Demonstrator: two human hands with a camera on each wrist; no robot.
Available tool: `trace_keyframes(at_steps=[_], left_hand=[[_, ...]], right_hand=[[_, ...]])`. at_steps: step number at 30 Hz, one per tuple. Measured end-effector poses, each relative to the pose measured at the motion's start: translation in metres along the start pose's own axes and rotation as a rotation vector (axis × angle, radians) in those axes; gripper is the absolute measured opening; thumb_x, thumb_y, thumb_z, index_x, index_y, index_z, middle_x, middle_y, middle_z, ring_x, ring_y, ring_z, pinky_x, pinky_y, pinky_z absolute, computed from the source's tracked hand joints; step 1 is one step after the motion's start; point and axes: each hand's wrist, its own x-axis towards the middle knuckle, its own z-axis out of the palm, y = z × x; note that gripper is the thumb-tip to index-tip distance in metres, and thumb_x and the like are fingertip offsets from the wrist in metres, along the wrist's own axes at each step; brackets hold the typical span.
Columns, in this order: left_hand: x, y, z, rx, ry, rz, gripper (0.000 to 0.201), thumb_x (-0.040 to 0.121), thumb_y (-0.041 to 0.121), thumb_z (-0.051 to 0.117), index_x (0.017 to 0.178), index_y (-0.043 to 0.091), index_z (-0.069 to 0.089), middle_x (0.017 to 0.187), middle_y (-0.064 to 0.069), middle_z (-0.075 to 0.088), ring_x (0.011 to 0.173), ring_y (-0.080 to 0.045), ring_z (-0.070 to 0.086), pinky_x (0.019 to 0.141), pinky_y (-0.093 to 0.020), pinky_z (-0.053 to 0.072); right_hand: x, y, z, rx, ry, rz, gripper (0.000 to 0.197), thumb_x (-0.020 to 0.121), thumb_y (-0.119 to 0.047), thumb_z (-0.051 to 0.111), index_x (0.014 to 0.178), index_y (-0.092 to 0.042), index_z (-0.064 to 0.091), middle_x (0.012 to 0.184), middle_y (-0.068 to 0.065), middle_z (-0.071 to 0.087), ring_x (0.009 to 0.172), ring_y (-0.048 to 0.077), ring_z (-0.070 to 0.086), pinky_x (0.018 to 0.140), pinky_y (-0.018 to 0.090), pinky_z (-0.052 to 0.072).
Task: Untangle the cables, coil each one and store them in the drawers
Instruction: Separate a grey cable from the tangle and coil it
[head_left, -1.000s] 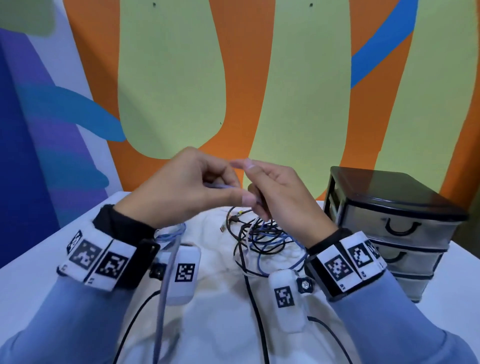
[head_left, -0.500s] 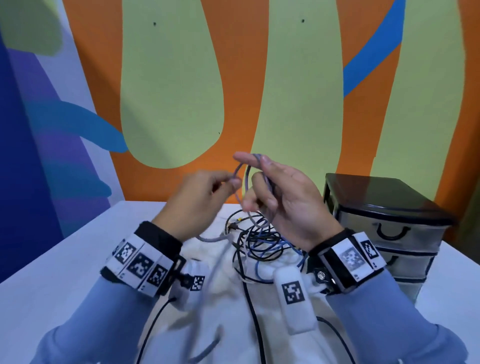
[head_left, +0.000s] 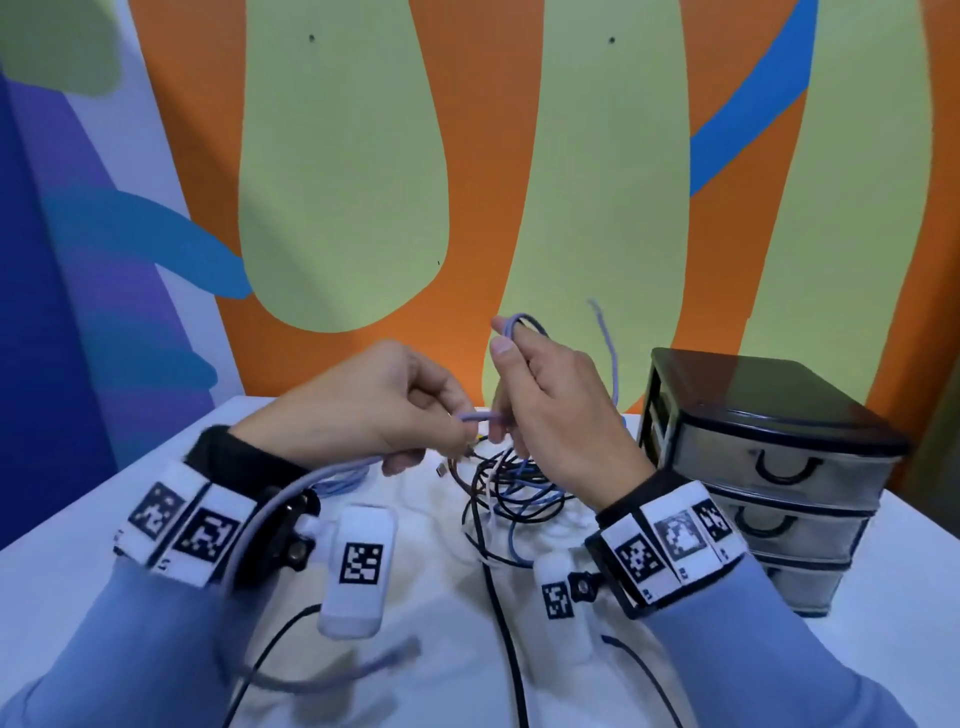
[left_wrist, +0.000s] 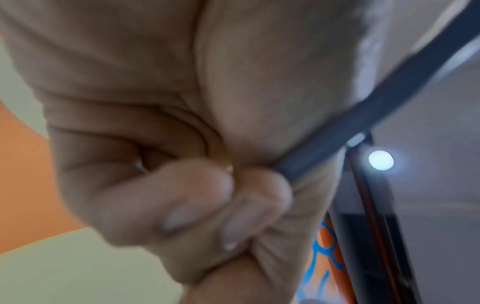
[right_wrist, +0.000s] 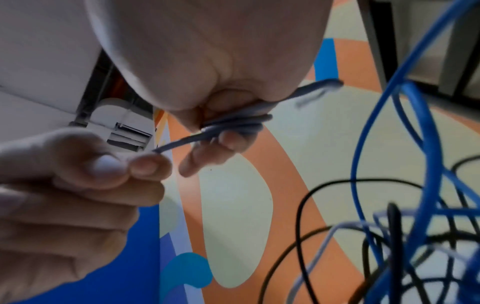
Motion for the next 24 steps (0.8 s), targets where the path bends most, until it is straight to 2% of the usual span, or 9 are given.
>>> trace_keyframes(at_steps=[2,3,7,10,13,16,19,21,24], left_hand=[[0.000,-0.001,-0.006,-0.080,0.050,-0.001,0.004,0.084,-0.003,0.078,0.087,0.000,0.077,0.060,-0.011,0.064,0.042,-0.017,0.044,0.044,-0.020,0.036],[0.001,-0.002,-0.008,-0.133,0.076,0.000,0.006,0.083,-0.004,0.079,0.088,-0.001,0.078,0.060,-0.010,0.064,0.043,-0.017,0.045,0.044,-0.019,0.037],[0.001,-0.008,-0.018,-0.319,0.114,0.017,0.019,0.072,0.001,0.090,0.088,0.003,0.081,0.065,-0.012,0.066,0.048,-0.015,0.051,0.048,-0.020,0.044],[0.001,-0.013,-0.028,-0.452,0.100,0.013,0.039,0.049,0.011,0.099,0.084,0.010,0.083,0.072,-0.017,0.070,0.048,-0.014,0.053,0.049,-0.021,0.048],[0.004,-0.021,-0.035,-0.566,0.049,0.009,0.066,0.029,0.023,0.108,0.089,0.010,0.083,0.077,-0.019,0.071,0.052,-0.014,0.057,0.051,-0.020,0.050],[0.006,-0.024,-0.036,-0.629,0.015,0.036,0.073,0.029,0.027,0.110,0.096,0.011,0.084,0.083,-0.016,0.073,0.054,-0.013,0.058,0.054,-0.021,0.053],[0.009,-0.028,-0.034,-0.643,0.007,0.063,0.070,0.031,0.027,0.110,0.094,0.013,0.084,0.081,-0.014,0.073,0.053,-0.012,0.060,0.053,-0.020,0.054],[0.008,-0.032,-0.036,-0.606,0.006,0.082,0.066,0.038,0.030,0.109,0.097,0.013,0.084,0.079,-0.012,0.072,0.057,-0.012,0.061,0.056,-0.019,0.054],[0.010,-0.036,-0.036,-0.613,0.151,0.078,0.048,0.070,0.029,0.094,0.109,0.004,0.080,0.075,-0.006,0.067,0.055,-0.007,0.058,0.055,-0.014,0.052]], right_hand=[[0.000,-0.002,-0.004,-0.115,-0.037,-0.004,0.046,0.112,-0.037,0.037,0.073,-0.017,0.052,0.063,0.010,0.066,0.094,0.029,0.072,0.080,0.048,0.053],[0.000,-0.004,-0.004,-0.143,-0.068,0.003,0.047,0.111,-0.039,0.038,0.071,-0.016,0.048,0.071,0.014,0.066,0.094,0.033,0.069,0.078,0.050,0.053],[0.001,-0.001,-0.011,-0.120,-0.216,0.086,0.049,0.111,-0.041,0.040,0.095,0.000,0.061,0.062,0.001,0.056,0.061,0.021,0.050,0.073,0.049,0.049],[0.001,-0.002,-0.026,0.016,-0.324,0.155,0.049,0.111,-0.039,0.043,0.108,0.003,0.067,0.055,-0.008,0.056,0.053,0.015,0.041,0.062,0.039,0.038],[-0.002,-0.011,-0.037,0.146,-0.488,0.147,0.043,0.112,-0.032,0.045,0.105,0.000,0.072,0.054,-0.003,0.047,0.048,0.012,0.036,0.055,0.025,0.031],[-0.004,-0.014,-0.042,0.388,-0.593,0.170,0.039,0.111,-0.024,0.047,0.089,0.000,0.068,0.054,-0.001,0.030,0.049,0.014,0.022,0.046,0.022,0.020],[-0.003,-0.011,-0.040,0.592,-0.538,0.221,0.039,0.110,-0.027,0.045,0.077,-0.011,0.055,0.058,-0.003,0.021,0.050,0.012,0.014,0.044,0.021,0.011],[0.002,-0.005,-0.040,0.780,-0.378,0.315,0.038,0.111,-0.029,0.044,0.076,-0.016,0.052,0.061,-0.005,0.020,0.049,0.009,0.013,0.045,0.021,0.009],[0.008,0.005,-0.045,0.982,-0.180,0.406,0.037,0.111,-0.033,0.043,0.077,-0.020,0.050,0.059,-0.008,0.021,0.045,0.007,0.014,0.043,0.021,0.011]])
